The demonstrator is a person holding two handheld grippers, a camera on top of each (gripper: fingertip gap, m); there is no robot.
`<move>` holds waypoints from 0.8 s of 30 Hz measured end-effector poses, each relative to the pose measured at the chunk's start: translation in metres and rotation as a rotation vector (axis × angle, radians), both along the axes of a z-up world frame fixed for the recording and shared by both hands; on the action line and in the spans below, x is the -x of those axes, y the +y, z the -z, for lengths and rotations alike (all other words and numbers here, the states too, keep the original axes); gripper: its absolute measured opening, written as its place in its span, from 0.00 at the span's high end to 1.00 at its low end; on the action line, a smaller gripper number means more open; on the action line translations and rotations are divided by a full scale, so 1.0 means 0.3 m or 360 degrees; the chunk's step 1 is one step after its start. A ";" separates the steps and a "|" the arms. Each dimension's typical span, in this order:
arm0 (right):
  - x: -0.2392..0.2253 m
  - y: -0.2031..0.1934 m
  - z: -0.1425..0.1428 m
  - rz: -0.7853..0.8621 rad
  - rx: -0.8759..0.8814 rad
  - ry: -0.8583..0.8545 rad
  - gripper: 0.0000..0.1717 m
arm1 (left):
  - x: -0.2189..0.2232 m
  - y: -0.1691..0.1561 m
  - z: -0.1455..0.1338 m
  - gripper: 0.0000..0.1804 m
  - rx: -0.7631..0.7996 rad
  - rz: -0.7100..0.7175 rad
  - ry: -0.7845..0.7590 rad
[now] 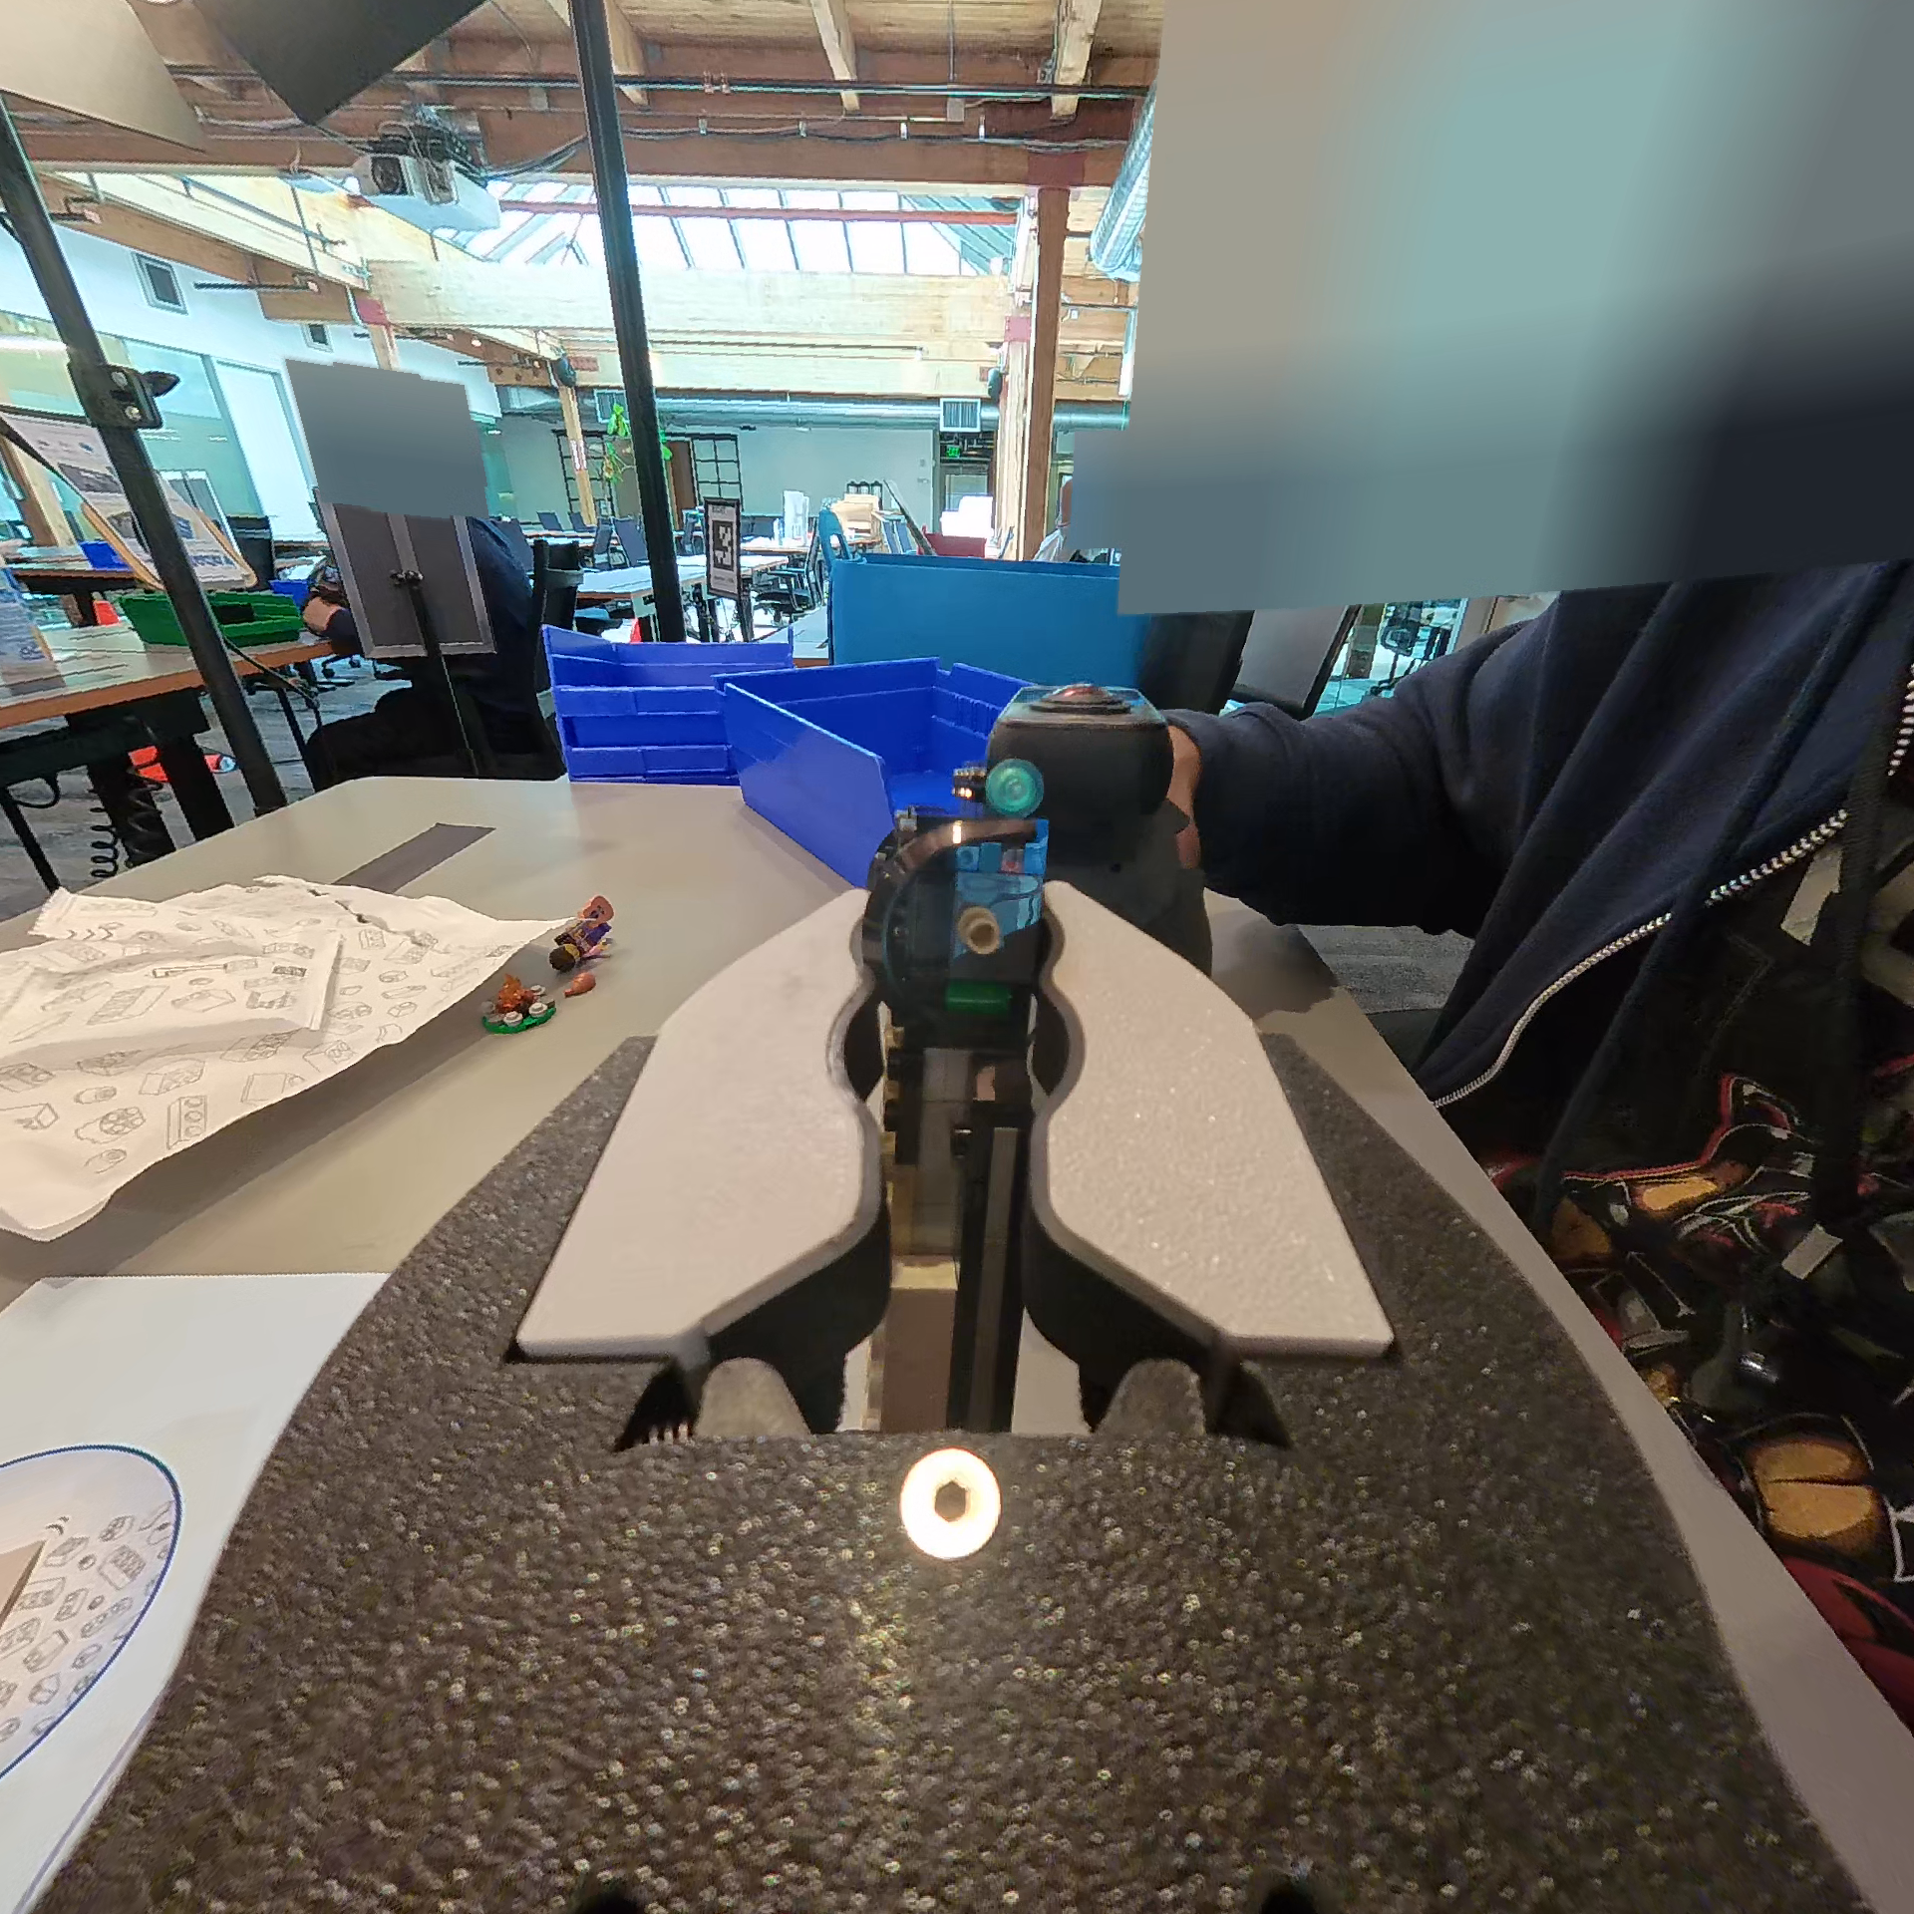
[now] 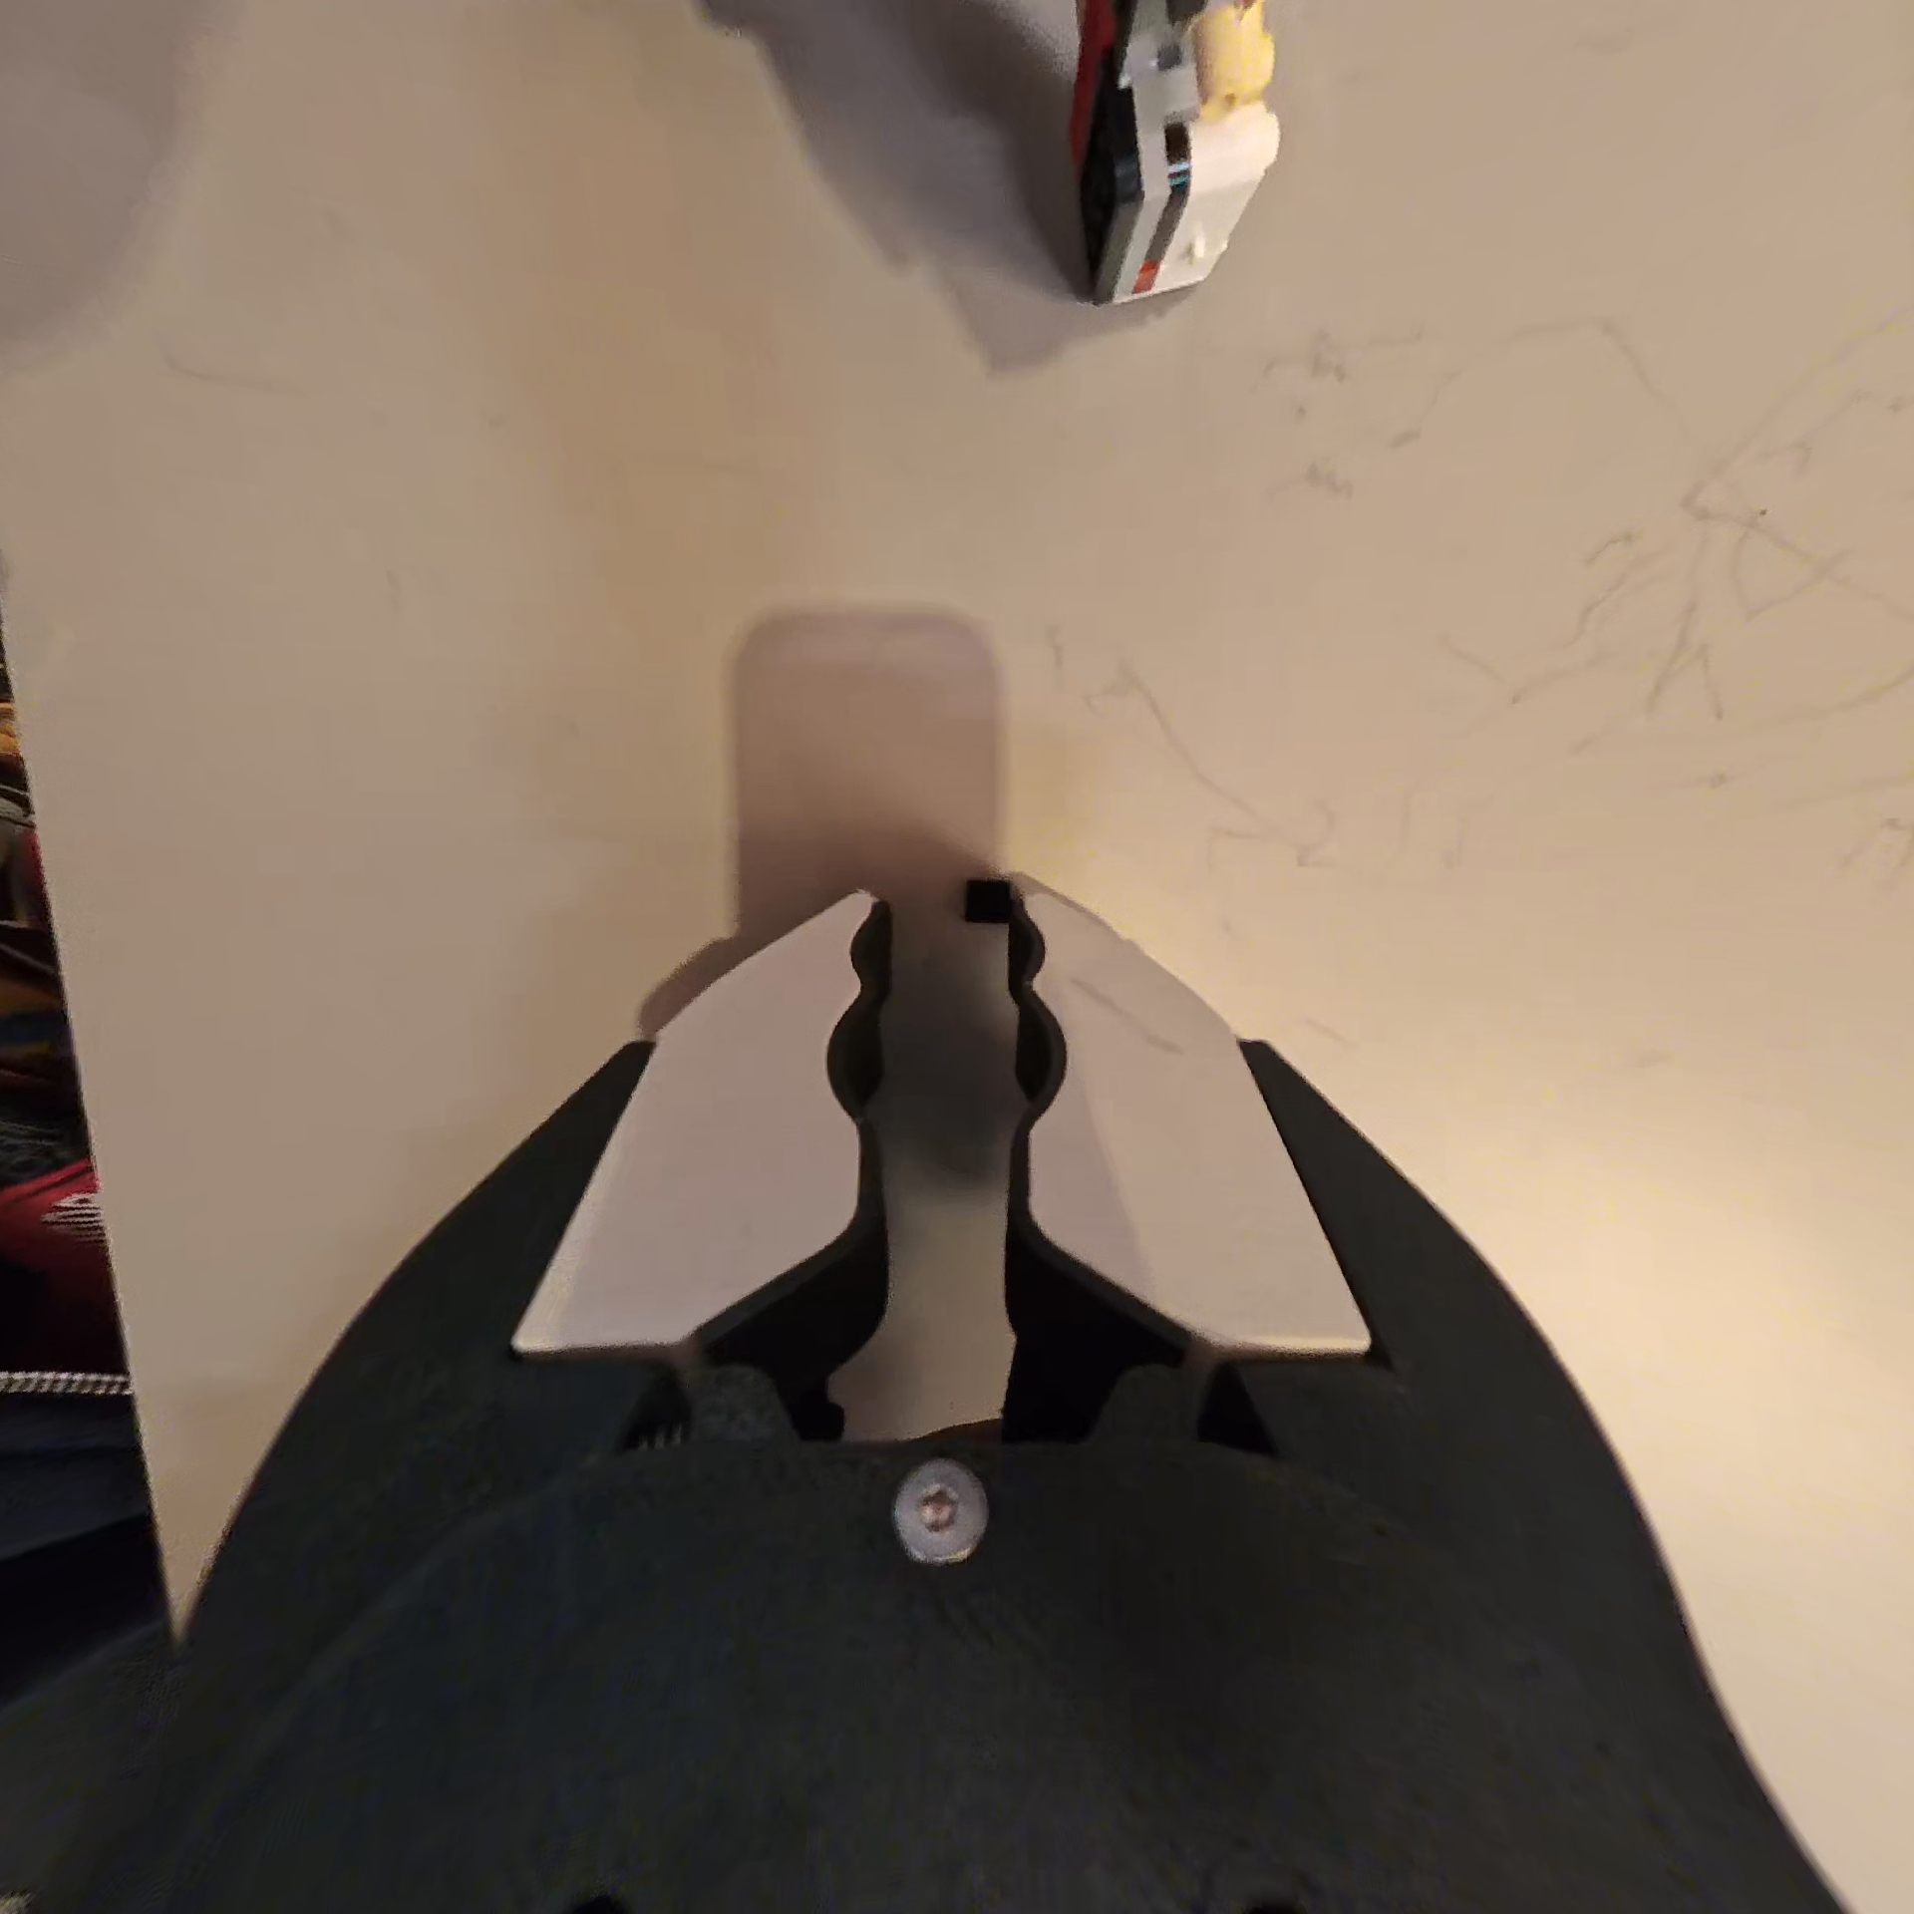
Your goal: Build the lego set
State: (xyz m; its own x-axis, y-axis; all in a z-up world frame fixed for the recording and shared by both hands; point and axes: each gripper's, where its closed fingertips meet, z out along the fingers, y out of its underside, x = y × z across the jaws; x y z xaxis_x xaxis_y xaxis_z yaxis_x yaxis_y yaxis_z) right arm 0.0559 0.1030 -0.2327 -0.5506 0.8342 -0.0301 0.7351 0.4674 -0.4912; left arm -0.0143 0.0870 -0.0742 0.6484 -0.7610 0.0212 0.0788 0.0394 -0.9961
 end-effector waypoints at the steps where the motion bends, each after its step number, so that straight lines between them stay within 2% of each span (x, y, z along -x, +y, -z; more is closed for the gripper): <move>1: -0.002 -0.006 -0.001 0.0005 0.0012 -0.0010 0.88 | 0.000 0.000 -0.001 0.86 -0.0001 -0.0001 0.0001; 24: -0.068 -0.146 -0.003 0.0091 0.0150 0.0026 0.88 | -0.006 -0.006 -0.014 0.86 -0.0014 0.0003 -0.0005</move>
